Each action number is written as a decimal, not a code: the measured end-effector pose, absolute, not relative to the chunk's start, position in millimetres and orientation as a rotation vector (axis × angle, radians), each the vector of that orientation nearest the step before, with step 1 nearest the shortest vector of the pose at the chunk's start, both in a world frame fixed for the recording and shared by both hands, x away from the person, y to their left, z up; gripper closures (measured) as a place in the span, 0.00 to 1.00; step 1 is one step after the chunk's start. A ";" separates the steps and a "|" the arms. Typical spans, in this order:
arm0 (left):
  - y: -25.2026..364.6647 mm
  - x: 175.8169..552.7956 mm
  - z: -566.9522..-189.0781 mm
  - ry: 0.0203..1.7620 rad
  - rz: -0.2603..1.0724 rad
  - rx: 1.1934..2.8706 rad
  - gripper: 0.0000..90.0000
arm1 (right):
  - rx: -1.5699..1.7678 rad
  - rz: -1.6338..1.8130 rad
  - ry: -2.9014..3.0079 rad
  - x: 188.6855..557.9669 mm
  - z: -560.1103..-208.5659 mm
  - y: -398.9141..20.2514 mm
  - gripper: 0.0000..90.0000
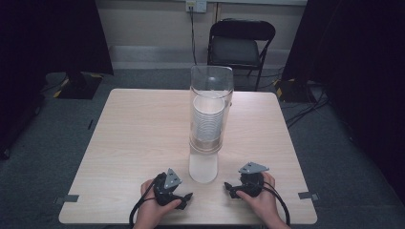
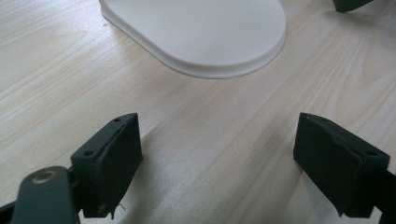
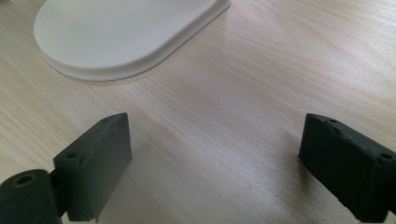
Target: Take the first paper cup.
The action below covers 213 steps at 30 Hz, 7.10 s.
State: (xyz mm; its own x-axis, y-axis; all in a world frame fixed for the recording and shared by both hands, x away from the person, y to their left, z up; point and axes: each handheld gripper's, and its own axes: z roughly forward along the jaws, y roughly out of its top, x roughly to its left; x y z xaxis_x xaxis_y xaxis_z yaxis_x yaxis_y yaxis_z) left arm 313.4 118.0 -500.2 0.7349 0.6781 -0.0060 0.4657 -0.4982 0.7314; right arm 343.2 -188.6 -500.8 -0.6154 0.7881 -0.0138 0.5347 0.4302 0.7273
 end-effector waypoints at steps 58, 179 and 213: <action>118.6 315.5 -499.5 0.841 0.372 2.203 0.17 | 0.929 1.419 2.259 374.0 -413.2 -117.8 0.26; 117.9 317.5 -500.0 0.839 0.373 2.192 0.17 | 0.763 1.505 2.085 374.7 -443.0 -111.4 0.38; 117.4 317.0 -500.2 0.847 0.372 2.187 0.17 | 0.750 1.515 2.112 372.6 -444.7 -115.4 0.38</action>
State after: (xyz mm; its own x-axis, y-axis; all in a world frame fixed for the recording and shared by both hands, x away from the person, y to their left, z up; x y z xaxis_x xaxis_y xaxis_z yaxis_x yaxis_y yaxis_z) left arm 317.0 117.4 -500.2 0.7386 0.6741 0.0008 0.4564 -0.5009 0.7354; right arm 372.6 -115.4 -444.7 -0.7596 0.6495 -0.0342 0.1757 0.2555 0.9507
